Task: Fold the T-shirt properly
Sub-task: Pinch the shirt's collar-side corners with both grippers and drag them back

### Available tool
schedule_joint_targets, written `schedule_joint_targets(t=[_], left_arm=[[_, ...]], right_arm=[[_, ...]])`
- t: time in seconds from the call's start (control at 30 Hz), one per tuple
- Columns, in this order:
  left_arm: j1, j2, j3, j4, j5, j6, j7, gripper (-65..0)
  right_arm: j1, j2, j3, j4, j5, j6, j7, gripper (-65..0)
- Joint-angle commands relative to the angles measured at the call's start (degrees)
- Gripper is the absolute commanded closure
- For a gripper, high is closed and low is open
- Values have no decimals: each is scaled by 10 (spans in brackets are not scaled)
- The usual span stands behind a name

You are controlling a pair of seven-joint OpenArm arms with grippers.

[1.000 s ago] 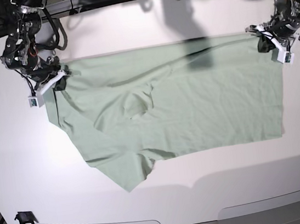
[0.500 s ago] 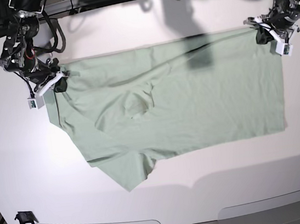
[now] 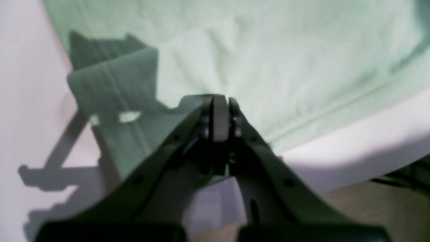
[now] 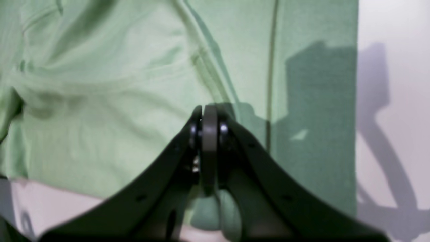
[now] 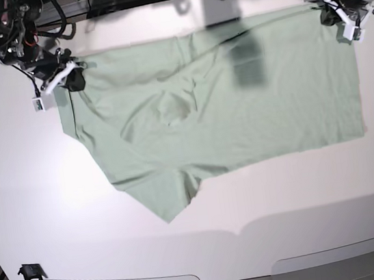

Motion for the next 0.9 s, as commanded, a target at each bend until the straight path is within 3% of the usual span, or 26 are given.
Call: schedule_joint_targets(t=[0.0,0.1,0.37,0.87], left_arm=[[10,-8,-12,2,-5,7,14,0],[22,-8,-30,2,-35,6,19,0],[50,-8,-31,2,-34,6,25,0],[51,-8,-53,5,-33,6,11,0]], right_arm=[[-25,5,-1,-5,-69,-20,-85,0],[-51,10,-1,7,-39,-19,-94,0],[-91,9,-1,16,28,-20,-117,0],[-103,21,0,44,25,-24,-115,0]])
